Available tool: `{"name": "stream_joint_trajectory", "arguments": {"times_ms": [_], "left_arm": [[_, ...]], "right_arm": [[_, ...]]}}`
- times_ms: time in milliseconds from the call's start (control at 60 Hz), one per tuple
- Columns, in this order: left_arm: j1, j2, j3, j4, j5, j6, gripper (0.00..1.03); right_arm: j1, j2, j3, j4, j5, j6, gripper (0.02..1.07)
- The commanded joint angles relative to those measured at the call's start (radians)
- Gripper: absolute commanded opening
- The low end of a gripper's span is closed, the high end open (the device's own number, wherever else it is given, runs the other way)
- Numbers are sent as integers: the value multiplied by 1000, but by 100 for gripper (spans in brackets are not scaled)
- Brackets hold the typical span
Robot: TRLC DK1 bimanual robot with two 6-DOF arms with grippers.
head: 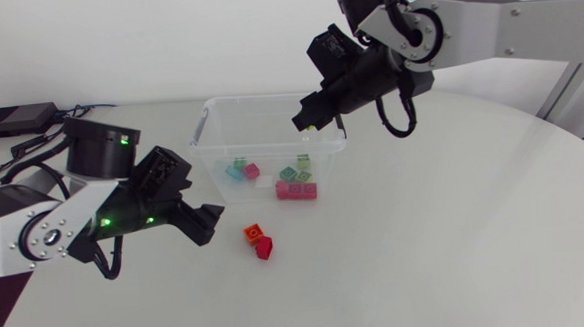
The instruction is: Pick up the duplo bricks and place them in the container
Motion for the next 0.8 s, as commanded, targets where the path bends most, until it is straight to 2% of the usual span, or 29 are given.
{"name": "stream_joint_trajectory", "arguments": {"times_ms": [0, 33, 100, 167, 200, 267, 467, 783], "left_arm": [[-20, 64, -24, 9, 13, 55, 96], [-26, 80, -24, 9, 13, 61, 96], [-35, 134, -23, 34, 13, 86, 96], [-37, 185, -18, 58, 14, 109, 96], [-40, 205, -17, 69, 14, 118, 96], [-46, 237, -15, 95, 26, 135, 96], [-58, 280, -14, 88, 92, 178, 96], [-26, 396, 31, 83, 161, 267, 96]], "right_arm": [[7, 61, 51, 26, 7, 6, 33], [7, 84, 69, 26, 7, 6, 38], [6, 118, 98, 26, 9, 6, 61], [7, 120, 114, 21, 10, 1, 95], [7, 110, 117, 20, 9, 1, 100], [6, 72, 114, 15, 7, 0, 100], [12, -75, 31, -25, -6, -6, 100], [67, -347, -339, 0, -74, -20, 100]]}}
